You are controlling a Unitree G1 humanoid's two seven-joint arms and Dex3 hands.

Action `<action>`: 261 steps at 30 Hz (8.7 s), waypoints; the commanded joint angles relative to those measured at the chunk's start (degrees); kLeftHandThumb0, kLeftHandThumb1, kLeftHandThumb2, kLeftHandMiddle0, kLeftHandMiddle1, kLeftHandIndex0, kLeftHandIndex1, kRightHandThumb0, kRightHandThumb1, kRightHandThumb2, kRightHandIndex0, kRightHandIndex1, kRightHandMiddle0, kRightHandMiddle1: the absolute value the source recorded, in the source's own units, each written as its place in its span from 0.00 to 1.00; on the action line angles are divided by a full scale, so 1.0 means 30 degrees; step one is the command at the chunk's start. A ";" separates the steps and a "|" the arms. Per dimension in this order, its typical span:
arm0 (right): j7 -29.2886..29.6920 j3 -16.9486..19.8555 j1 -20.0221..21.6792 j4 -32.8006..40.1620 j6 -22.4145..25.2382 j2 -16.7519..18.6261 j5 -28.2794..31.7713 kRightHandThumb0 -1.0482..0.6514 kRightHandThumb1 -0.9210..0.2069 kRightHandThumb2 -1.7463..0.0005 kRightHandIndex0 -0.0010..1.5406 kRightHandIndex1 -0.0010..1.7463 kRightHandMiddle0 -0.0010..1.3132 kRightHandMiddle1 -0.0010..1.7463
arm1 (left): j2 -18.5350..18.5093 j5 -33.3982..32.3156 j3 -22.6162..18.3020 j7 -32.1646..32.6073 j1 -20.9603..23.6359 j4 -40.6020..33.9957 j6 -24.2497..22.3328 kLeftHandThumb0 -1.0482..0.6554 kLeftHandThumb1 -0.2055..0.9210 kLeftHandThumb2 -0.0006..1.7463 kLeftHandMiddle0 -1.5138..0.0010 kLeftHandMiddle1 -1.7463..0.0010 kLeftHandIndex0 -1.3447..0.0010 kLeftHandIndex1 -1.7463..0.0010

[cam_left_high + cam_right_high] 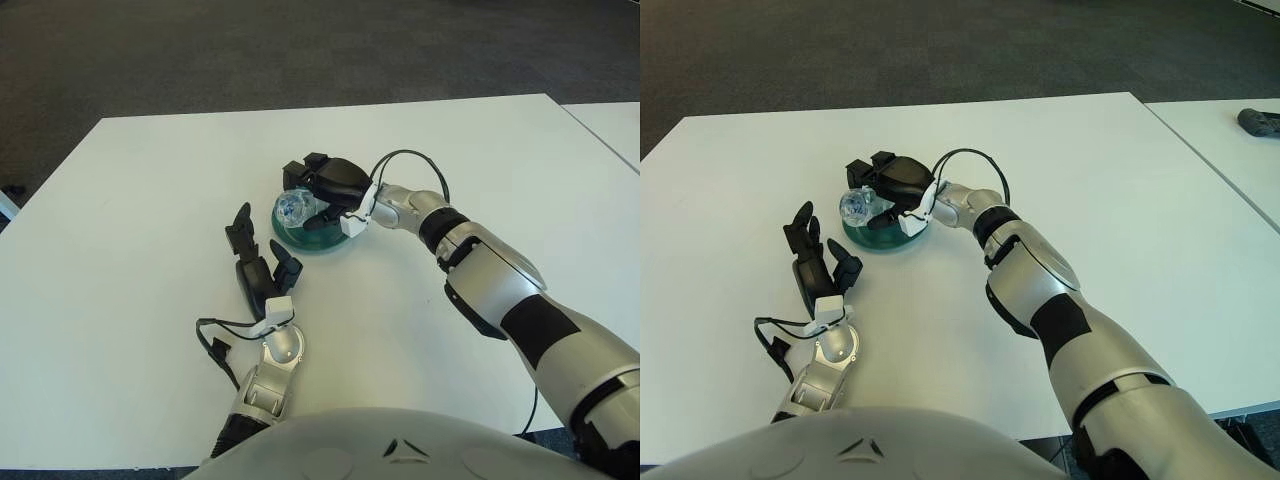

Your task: Put the bottle into the plate.

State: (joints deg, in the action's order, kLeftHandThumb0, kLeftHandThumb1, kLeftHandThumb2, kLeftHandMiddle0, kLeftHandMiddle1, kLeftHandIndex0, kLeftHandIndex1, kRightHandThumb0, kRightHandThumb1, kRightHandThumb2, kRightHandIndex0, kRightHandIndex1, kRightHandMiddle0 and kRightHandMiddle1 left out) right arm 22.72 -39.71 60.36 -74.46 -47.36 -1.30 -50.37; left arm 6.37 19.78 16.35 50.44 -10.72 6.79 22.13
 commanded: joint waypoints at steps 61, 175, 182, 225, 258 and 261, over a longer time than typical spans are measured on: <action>0.1827 -0.0708 -0.0082 -0.0322 0.1435 -0.0522 -0.0459 0.00 0.00 0.44 0.01 0.00 0.00 0.04 | 0.1789 -0.2470 -0.1651 -0.0582 -0.0630 -0.0333 0.1467 0.14 1.00 0.60 0.74 1.00 1.00 0.59; -2.0031 1.8207 -1.0994 0.2419 0.5006 0.3208 2.1905 0.23 0.01 0.64 0.31 0.54 0.18 0.65 | -0.0548 -0.7366 -0.6889 -1.3767 -0.8520 -0.5503 -0.1241 0.27 0.99 0.29 0.69 0.73 0.85 0.44; -1.9104 1.8840 -1.1265 0.2816 0.5201 0.3454 2.2465 0.26 0.06 0.61 0.33 0.55 0.22 0.65 | -0.0261 -0.7321 -0.7362 -1.3625 -0.8575 -0.5316 -0.1127 0.26 1.00 0.31 0.69 0.73 0.87 0.44; -1.7512 1.8103 -1.2659 0.3411 0.2567 0.4319 2.2264 0.24 0.17 0.50 0.35 0.62 0.24 0.74 | 0.0808 -0.8353 -0.8891 -1.3831 -0.7454 -0.3906 0.0770 0.27 1.00 0.33 0.68 0.72 0.87 0.44; -2.0954 1.6660 -1.5855 0.7013 0.3942 0.1468 2.1875 0.21 0.08 0.60 0.26 0.52 0.09 0.64 | 0.1320 -0.7073 -0.8129 -1.1734 -0.7007 -0.4511 0.0449 0.27 0.89 0.34 0.60 0.52 0.72 0.35; -2.0761 1.6704 -1.6179 0.8282 0.4522 0.1035 2.1787 0.21 0.09 0.60 0.25 0.50 0.07 0.63 | 0.1349 -0.7092 -0.7953 -1.1830 -0.7049 -0.4539 0.0480 0.27 0.90 0.35 0.61 0.52 0.72 0.35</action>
State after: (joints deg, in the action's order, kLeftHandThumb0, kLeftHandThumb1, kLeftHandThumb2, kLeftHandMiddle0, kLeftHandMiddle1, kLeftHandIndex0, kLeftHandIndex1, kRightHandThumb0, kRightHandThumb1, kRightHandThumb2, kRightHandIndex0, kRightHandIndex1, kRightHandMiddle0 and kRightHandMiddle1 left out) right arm -39.60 9.35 20.44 -50.92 -36.11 6.38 14.41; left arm 8.13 -1.73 -8.41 14.59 -31.77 -6.59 24.24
